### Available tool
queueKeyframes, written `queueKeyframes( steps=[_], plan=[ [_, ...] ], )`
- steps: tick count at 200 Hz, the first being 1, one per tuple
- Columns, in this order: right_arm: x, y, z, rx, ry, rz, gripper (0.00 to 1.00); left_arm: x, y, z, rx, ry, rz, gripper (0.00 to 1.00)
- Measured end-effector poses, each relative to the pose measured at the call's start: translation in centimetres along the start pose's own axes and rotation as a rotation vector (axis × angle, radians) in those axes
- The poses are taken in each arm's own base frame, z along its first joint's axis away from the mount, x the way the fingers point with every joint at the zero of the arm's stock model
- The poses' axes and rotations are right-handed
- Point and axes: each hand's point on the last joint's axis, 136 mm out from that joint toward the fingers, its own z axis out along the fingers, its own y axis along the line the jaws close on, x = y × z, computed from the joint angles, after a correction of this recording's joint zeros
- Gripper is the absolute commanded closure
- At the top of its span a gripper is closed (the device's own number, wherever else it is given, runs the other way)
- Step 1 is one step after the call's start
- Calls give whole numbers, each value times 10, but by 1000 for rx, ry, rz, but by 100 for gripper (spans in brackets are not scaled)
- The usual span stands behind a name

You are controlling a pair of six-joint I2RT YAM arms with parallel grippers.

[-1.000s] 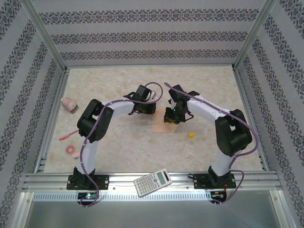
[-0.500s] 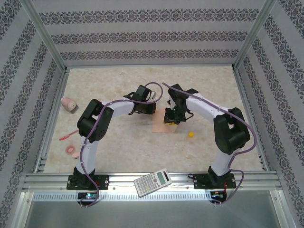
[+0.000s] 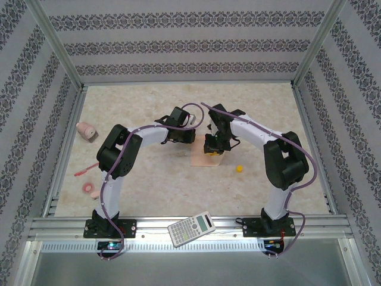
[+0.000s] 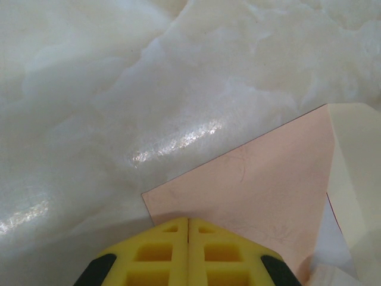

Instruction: Place the letter into the envelope and seal it

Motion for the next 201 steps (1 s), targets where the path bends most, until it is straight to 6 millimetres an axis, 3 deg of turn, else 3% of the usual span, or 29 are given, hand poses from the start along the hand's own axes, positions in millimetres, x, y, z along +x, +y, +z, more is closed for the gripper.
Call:
queueKeyframes(
  steps=[101,201],
  plan=[
    [4,-15,-2,21,2,19,98,1,0,0,1,0,0,100],
    [26,-8,-4,42,65,-13,98,1,-1,-1,8,3,0,100]
  ],
)
